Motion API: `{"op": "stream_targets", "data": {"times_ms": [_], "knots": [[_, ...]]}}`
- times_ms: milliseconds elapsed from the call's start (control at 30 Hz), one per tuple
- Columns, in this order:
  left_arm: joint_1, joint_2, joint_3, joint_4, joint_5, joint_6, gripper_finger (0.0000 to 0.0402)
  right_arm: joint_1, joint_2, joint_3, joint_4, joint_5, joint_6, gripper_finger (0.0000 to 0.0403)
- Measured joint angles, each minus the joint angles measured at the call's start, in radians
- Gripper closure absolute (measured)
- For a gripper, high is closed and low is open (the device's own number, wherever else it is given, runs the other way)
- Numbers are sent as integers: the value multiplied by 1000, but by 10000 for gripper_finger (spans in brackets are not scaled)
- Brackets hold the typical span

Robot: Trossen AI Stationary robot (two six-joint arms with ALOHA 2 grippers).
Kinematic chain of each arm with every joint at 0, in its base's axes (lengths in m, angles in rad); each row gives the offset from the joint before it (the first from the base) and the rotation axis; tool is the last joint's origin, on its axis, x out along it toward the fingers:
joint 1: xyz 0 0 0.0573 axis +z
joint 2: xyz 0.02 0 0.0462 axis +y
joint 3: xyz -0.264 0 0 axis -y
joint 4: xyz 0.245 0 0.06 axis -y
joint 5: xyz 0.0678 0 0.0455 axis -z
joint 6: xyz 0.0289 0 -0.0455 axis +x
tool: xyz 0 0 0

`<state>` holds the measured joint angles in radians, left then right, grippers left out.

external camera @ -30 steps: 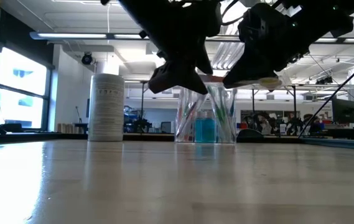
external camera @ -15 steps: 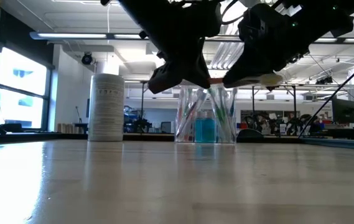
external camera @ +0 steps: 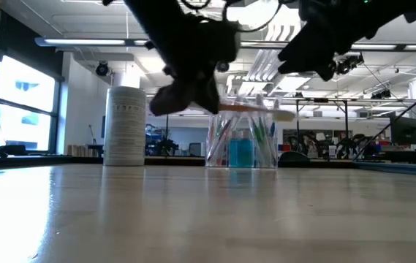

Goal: Pick & Place toothbrushing station
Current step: Put the orange toothbrush into the transparent organizer

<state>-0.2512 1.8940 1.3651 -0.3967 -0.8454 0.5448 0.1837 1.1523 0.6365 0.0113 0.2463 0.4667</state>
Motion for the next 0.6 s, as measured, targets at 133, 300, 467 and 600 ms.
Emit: {"op": "stream_targets", "data": {"times_ms": [133, 300, 467, 600], "knots": [[-9, -48, 0, -154, -7, -143, 390, 11, -87, 0, -122, 25, 8, 269], [-11, -138, -1, -268, 162, -308, 390, 56, -111, 0, -157, 32, 8, 274], [-12, -239, -29, -186, 308, -384, 390, 119, -68, 0, -154, 32, 8, 273], [-4, -319, -113, -46, 327, -446, 390, 157, -12, 1, -146, 32, 8, 274]]}}
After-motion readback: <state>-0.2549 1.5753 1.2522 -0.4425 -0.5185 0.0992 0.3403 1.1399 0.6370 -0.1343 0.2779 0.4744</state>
